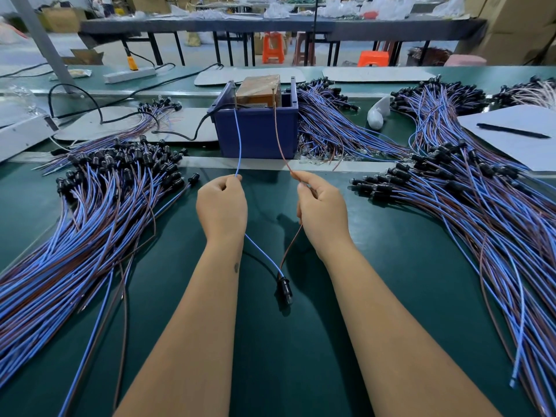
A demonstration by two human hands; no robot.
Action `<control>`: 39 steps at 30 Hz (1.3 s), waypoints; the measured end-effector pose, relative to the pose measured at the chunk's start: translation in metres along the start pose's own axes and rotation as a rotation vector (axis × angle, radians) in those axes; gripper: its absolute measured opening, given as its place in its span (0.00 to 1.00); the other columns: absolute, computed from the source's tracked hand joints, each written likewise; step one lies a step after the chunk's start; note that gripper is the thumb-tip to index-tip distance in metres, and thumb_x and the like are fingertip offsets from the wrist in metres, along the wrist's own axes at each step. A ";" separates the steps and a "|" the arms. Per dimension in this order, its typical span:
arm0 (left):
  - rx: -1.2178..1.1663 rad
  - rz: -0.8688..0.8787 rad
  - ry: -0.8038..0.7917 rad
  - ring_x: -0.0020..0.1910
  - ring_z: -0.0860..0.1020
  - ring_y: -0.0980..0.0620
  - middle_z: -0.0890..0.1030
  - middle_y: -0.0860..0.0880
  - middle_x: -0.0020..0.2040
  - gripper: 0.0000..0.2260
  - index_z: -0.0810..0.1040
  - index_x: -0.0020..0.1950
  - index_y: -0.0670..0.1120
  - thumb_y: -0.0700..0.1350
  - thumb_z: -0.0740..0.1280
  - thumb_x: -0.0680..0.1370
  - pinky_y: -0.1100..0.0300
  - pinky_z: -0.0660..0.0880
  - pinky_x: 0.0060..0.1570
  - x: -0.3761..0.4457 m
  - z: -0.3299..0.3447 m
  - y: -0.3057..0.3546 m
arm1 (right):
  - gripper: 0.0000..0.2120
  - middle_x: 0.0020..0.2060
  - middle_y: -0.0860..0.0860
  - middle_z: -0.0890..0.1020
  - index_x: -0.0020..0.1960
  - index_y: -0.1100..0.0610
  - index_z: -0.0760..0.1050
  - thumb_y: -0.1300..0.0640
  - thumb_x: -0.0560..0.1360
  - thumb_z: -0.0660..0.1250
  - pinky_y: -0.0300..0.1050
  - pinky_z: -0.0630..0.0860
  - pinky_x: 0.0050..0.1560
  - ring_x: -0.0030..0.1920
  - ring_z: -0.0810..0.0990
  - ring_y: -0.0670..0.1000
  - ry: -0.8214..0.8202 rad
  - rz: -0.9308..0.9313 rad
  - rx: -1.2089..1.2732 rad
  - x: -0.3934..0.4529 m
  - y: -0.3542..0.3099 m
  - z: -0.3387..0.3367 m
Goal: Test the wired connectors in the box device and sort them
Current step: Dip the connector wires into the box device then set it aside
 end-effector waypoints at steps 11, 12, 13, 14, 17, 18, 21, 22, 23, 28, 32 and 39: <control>0.035 0.022 0.013 0.19 0.55 0.55 0.69 0.64 0.41 0.09 0.76 0.39 0.44 0.39 0.57 0.75 0.63 0.52 0.21 0.001 0.000 -0.001 | 0.16 0.27 0.36 0.73 0.62 0.45 0.79 0.57 0.80 0.57 0.50 0.76 0.50 0.39 0.74 0.46 -0.002 0.019 0.000 -0.002 0.001 0.000; 0.030 0.018 0.012 0.19 0.55 0.55 0.69 0.63 0.41 0.10 0.76 0.38 0.44 0.39 0.57 0.75 0.63 0.52 0.21 0.001 0.000 0.000 | 0.16 0.28 0.36 0.73 0.62 0.45 0.79 0.57 0.80 0.58 0.51 0.76 0.50 0.39 0.74 0.46 -0.002 0.017 -0.003 -0.002 0.001 0.000; 0.021 0.015 0.011 0.19 0.55 0.55 0.71 0.63 0.40 0.10 0.76 0.37 0.45 0.39 0.57 0.75 0.64 0.52 0.21 0.001 0.000 0.000 | 0.16 0.29 0.37 0.73 0.62 0.45 0.79 0.57 0.80 0.58 0.51 0.76 0.50 0.40 0.74 0.46 -0.002 0.013 -0.005 -0.002 0.000 0.000; 0.012 0.014 0.007 0.19 0.55 0.55 0.75 0.61 0.39 0.11 0.76 0.36 0.45 0.39 0.57 0.75 0.64 0.52 0.21 0.000 0.000 0.000 | 0.16 0.29 0.37 0.73 0.62 0.45 0.79 0.57 0.80 0.58 0.51 0.76 0.50 0.40 0.74 0.47 -0.001 0.011 -0.005 -0.002 0.000 0.000; -0.003 0.020 -0.008 0.19 0.55 0.55 0.71 0.54 0.18 0.14 0.78 0.34 0.49 0.39 0.57 0.75 0.64 0.53 0.21 -0.001 -0.001 0.000 | 0.16 0.28 0.37 0.73 0.62 0.45 0.79 0.57 0.80 0.58 0.50 0.76 0.49 0.40 0.74 0.47 -0.001 0.011 -0.006 -0.002 0.000 0.000; -0.006 0.022 -0.012 0.20 0.55 0.56 0.66 0.56 0.17 0.15 0.78 0.35 0.51 0.39 0.57 0.75 0.64 0.53 0.21 -0.001 -0.001 0.000 | 0.16 0.28 0.37 0.73 0.62 0.45 0.79 0.57 0.80 0.58 0.50 0.76 0.48 0.39 0.74 0.47 -0.001 0.011 -0.009 -0.002 0.000 0.000; -0.013 0.019 -0.019 0.21 0.56 0.56 0.62 0.57 0.18 0.15 0.80 0.38 0.54 0.41 0.57 0.75 0.64 0.54 0.21 -0.001 0.000 -0.001 | 0.16 0.30 0.38 0.73 0.62 0.46 0.78 0.58 0.80 0.57 0.50 0.76 0.48 0.40 0.74 0.47 -0.002 0.005 -0.005 -0.003 0.000 0.000; -0.012 0.009 -0.026 0.21 0.57 0.57 0.62 0.57 0.19 0.14 0.80 0.39 0.54 0.41 0.57 0.76 0.65 0.56 0.21 -0.001 0.000 -0.001 | 0.16 0.30 0.38 0.73 0.62 0.46 0.78 0.58 0.81 0.57 0.50 0.76 0.48 0.40 0.74 0.47 0.001 -0.001 -0.001 -0.003 -0.001 -0.001; -0.004 -0.001 -0.038 0.21 0.59 0.57 0.64 0.56 0.20 0.14 0.80 0.41 0.54 0.42 0.57 0.76 0.65 0.58 0.22 0.000 0.000 -0.001 | 0.16 0.30 0.39 0.73 0.62 0.46 0.78 0.58 0.81 0.57 0.50 0.76 0.47 0.39 0.73 0.46 0.004 -0.008 0.004 -0.004 -0.002 -0.001; -0.050 -0.036 -0.290 0.24 0.73 0.57 0.82 0.52 0.29 0.10 0.79 0.48 0.50 0.41 0.58 0.79 0.65 0.70 0.29 -0.004 0.014 0.004 | 0.08 0.27 0.47 0.76 0.45 0.46 0.70 0.58 0.80 0.59 0.55 0.75 0.40 0.31 0.74 0.49 -0.001 -0.058 0.004 -0.007 -0.010 0.001; -0.101 -0.024 -0.454 0.39 0.79 0.54 0.84 0.52 0.38 0.09 0.84 0.46 0.49 0.43 0.64 0.79 0.57 0.76 0.43 -0.013 0.026 0.007 | 0.08 0.29 0.47 0.78 0.42 0.49 0.71 0.57 0.79 0.63 0.52 0.74 0.41 0.34 0.76 0.53 -0.117 -0.088 -0.076 -0.011 -0.011 0.007; -0.218 -0.042 -0.479 0.26 0.72 0.56 0.77 0.52 0.29 0.07 0.85 0.43 0.46 0.43 0.68 0.79 0.66 0.69 0.27 -0.017 0.022 0.009 | 0.09 0.28 0.45 0.77 0.40 0.58 0.79 0.56 0.77 0.67 0.48 0.72 0.39 0.34 0.74 0.47 -0.237 -0.092 -0.065 -0.013 -0.016 0.006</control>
Point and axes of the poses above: each hand's wrist, its own x-axis towards the middle knuckle, its own z-axis out of the palm, y = z × x, the point moved 3 cm from there along x, towards the middle knuckle
